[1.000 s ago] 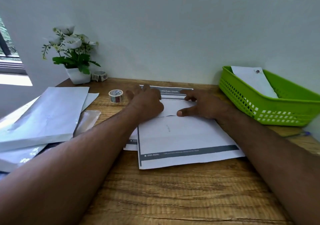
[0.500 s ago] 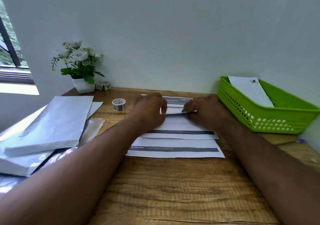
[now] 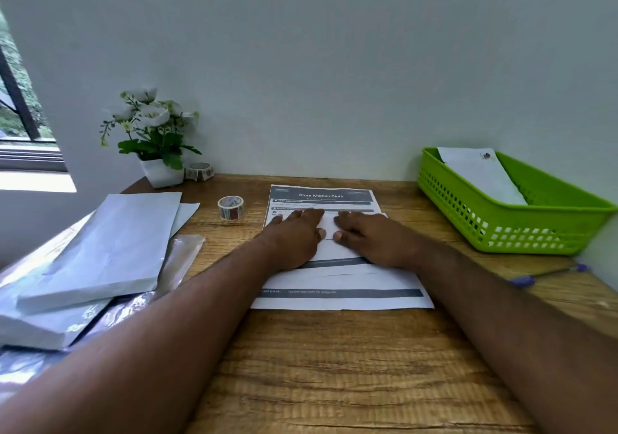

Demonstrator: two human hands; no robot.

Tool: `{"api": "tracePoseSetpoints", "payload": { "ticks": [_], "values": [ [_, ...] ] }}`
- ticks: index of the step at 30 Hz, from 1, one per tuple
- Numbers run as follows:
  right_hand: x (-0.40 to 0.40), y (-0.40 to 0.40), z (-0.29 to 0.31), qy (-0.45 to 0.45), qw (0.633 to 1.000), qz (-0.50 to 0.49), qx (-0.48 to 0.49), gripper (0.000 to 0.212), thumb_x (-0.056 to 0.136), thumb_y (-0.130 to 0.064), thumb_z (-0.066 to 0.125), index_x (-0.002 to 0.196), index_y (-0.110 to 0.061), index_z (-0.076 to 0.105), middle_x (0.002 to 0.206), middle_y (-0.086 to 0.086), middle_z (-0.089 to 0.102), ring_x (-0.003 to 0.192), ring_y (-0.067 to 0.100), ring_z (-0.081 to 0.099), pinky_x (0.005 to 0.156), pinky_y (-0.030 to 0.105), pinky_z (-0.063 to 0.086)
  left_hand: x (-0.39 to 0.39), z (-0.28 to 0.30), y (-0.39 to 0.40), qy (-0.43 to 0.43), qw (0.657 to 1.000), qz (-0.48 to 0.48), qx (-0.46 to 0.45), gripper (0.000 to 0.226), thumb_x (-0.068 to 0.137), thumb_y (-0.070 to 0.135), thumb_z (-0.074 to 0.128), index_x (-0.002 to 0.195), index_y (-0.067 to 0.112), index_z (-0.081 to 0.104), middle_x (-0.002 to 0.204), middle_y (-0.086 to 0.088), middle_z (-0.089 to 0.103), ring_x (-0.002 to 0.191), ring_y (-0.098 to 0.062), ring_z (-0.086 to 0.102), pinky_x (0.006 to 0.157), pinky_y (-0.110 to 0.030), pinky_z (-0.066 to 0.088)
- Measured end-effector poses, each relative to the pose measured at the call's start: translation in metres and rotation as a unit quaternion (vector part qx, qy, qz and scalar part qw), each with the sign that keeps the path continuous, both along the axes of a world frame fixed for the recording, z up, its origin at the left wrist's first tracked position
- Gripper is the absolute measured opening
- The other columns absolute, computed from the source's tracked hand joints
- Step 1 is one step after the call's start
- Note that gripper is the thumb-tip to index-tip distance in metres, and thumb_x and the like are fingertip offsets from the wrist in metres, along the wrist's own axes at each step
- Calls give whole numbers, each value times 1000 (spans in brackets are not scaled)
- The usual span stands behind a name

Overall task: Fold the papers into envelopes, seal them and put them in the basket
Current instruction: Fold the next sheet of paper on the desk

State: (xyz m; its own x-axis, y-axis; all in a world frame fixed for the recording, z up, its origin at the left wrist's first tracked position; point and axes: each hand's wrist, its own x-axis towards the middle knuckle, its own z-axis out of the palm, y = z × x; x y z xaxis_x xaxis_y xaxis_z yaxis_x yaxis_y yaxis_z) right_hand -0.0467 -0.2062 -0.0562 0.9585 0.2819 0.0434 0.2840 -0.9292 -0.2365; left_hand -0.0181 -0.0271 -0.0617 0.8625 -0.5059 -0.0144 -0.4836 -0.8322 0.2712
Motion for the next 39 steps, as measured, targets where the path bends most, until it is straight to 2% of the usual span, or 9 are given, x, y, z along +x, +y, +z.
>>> {"api": "tracePoseSetpoints", "payload": {
  "ticks": [3, 5, 11, 15, 19, 23, 26, 33, 39],
  "values": [
    [4, 10, -4, 51, 998, -20, -25, 55, 102, -44, 25, 151, -20, 22, 160, -1, 13, 148, 17, 10, 120, 37, 8, 4, -1, -1, -3, 998, 1, 58, 54, 105, 34, 21, 155, 17, 7, 163, 0, 3, 149, -16, 1, 119, -51, 0],
    [7, 4, -3, 66, 996, -46, -28, 56, 102, -46, 23, 152, -24, 13, 161, -6, 6, 148, 13, 6, 120, 37, 5, 4, 2, -1, 7, 996, 20, 82, 54, 105, 36, 18, 155, 20, 5, 163, 5, 0, 149, -13, -2, 114, -61, -8],
    [6, -41, 4, 96, 989, -108, -15, 69, 95, -61, 28, 152, -27, 13, 159, -14, 4, 147, 7, 7, 121, 35, 5, -5, 10, 4, 1, 991, 45, 126, 51, 106, 26, 17, 155, 18, 4, 163, 6, 1, 149, -15, -1, 106, -71, -11],
    [2, -31, 11, 95, 987, -105, -77, 72, 95, -61, 26, 153, -22, 7, 161, -8, 0, 148, 12, 6, 120, 41, 7, -11, 14, -11, -66, 993, -18, 98, 62, 98, 6, 29, 155, 15, 7, 162, 0, 11, 149, -15, 4, 112, -58, -16],
    [4, -31, 12, 99, 987, -106, -74, 75, 94, -62, 27, 153, -21, 6, 161, -6, 0, 148, 13, 8, 119, 44, 10, -8, 17, -21, 21, 996, -89, 19, 52, 105, 23, 28, 155, 25, 13, 161, -2, 17, 149, -18, 9, 118, -36, -6],
    [6, -34, 11, 99, 988, -107, -55, 76, 92, -65, 29, 153, -24, 8, 160, -9, 0, 147, 12, 9, 120, 44, 9, 6, 17, 3, 50, 997, -51, 43, 53, 105, 22, 29, 153, 37, 12, 162, -1, 13, 149, -25, 10, 119, -40, 3],
    [8, -37, 8, 95, 989, -104, -39, 77, 92, -65, 31, 153, -24, 9, 160, -10, 1, 147, 12, 10, 120, 43, 9, 10, 21, 19, 57, 996, -28, 55, 55, 105, 21, 32, 154, 34, 11, 161, -2, 15, 148, -24, 16, 117, -34, 11],
    [7, -49, 5, 60, 991, -81, 83, 71, 86, -56, 57, 147, -26, 34, 156, -9, 26, 141, 10, 27, 114, 25, 17, 12, 26, 53, 51, 997, 25, 51, 67, 101, 13, 42, 154, 32, 6, 162, -2, 5, 149, -20, 4, 118, -35, 5],
    [5, -52, 5, 73, 976, -91, 183, 65, 85, -52, 61, 143, -33, 39, 151, -9, 36, 133, 9, 37, 107, 22, 26, 7, 29, 47, 79, 996, 43, -12, 81, 90, -3, 43, 154, 37, 11, 161, -5, 18, 145, -25, 22, 115, -35, 20]
  ]
}}
